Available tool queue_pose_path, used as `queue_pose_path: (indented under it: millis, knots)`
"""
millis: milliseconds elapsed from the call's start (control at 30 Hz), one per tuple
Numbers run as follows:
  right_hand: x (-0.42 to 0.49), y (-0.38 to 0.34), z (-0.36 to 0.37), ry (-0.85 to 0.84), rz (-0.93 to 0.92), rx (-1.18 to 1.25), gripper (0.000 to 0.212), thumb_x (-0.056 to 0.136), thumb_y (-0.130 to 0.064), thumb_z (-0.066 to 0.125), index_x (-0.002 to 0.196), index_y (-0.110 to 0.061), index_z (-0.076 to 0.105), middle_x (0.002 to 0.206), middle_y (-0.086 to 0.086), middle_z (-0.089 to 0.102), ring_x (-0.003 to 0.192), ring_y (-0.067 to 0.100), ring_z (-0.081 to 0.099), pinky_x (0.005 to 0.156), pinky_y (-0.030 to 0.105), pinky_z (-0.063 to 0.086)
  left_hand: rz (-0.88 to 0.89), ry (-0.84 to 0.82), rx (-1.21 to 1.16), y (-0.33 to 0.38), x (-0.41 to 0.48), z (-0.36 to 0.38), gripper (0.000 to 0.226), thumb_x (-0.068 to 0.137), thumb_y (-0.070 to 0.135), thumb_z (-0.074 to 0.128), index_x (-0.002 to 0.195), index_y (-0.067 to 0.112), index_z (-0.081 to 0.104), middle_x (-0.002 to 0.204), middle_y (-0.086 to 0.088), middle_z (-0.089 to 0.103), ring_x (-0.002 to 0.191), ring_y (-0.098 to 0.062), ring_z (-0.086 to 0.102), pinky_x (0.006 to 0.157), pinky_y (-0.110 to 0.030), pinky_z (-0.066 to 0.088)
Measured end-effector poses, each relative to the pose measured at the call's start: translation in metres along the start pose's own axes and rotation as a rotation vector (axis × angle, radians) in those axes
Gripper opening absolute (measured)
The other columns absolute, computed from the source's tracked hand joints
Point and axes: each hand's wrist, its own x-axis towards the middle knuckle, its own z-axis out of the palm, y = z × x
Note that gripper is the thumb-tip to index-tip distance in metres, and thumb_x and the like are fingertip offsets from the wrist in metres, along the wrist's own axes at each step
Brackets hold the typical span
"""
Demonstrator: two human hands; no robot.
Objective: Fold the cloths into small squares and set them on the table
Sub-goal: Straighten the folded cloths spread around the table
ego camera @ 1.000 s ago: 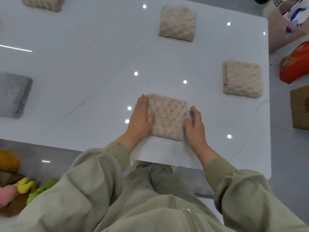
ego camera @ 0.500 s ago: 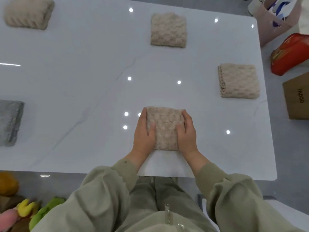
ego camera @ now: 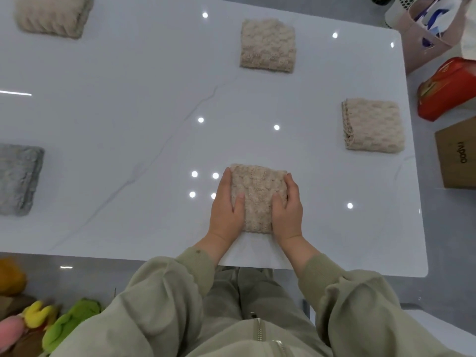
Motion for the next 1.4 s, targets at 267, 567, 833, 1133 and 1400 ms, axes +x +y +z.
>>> queue_pose_path:
  millis: [267, 567, 833, 1133, 1400]
  knots:
    - [0.014, 0.004, -0.021, -0.053, -0.073, -0.075, 0.051, 0.094, -0.018, 0.046, 0.143, -0.009, 0.035, 0.148, 0.002, 0.038, 0.137, 0.012, 0.034, 0.114, 0.026, 0.027, -0.022, 0.13, 0.016, -0.007, -0.009, -0.002, 0.059, 0.094, 0.031, 0.035, 0.147, 0.008, 0.024, 0.15, 0.001, 0.03, 0.135, -0.001, 0.024, 0.107, -0.002, 0.015]
    - [0.087, -0.011, -0.038, -0.447, -0.257, -0.195, 0.039, 0.095, -0.008, 0.045, 0.134, -0.017, 0.049, 0.137, -0.007, 0.048, 0.127, 0.006, 0.044, 0.103, 0.013, 0.033, -0.152, 0.701, -0.14, -0.007, -0.051, 0.037, 0.053, 0.094, 0.021, 0.033, 0.146, 0.011, 0.026, 0.147, 0.008, 0.027, 0.135, 0.003, 0.023, 0.111, -0.009, 0.015]
    - [0.128, -0.032, -0.018, -0.905, -0.484, -0.343, 0.046, 0.086, -0.024, 0.045, 0.131, -0.014, 0.052, 0.131, -0.008, 0.054, 0.124, 0.005, 0.047, 0.101, 0.009, 0.035, -0.248, 1.081, -0.329, 0.019, -0.055, 0.123, 0.064, 0.091, 0.039, 0.03, 0.149, 0.014, 0.015, 0.151, 0.012, 0.016, 0.141, 0.003, 0.013, 0.116, -0.019, 0.014]
    - [0.124, -0.035, 0.0, -1.106, -0.525, -0.326, 0.049, 0.085, -0.023, 0.045, 0.132, -0.009, 0.051, 0.133, 0.0, 0.055, 0.124, 0.008, 0.05, 0.107, 0.024, 0.038, -0.222, 1.223, -0.463, 0.033, -0.023, 0.141, 0.071, 0.088, 0.035, 0.031, 0.149, 0.006, 0.01, 0.155, 0.001, 0.012, 0.142, 0.001, 0.011, 0.114, -0.016, 0.013]
    - [0.119, -0.035, -0.001, -1.14, -0.543, -0.352, 0.048, 0.086, -0.022, 0.045, 0.132, -0.009, 0.05, 0.136, -0.002, 0.052, 0.127, 0.008, 0.047, 0.109, 0.027, 0.036, -0.252, 1.241, -0.424, 0.032, -0.019, 0.15, 0.067, 0.091, 0.033, 0.03, 0.149, 0.007, 0.009, 0.157, -0.002, 0.011, 0.145, -0.007, 0.008, 0.119, -0.037, 0.013]
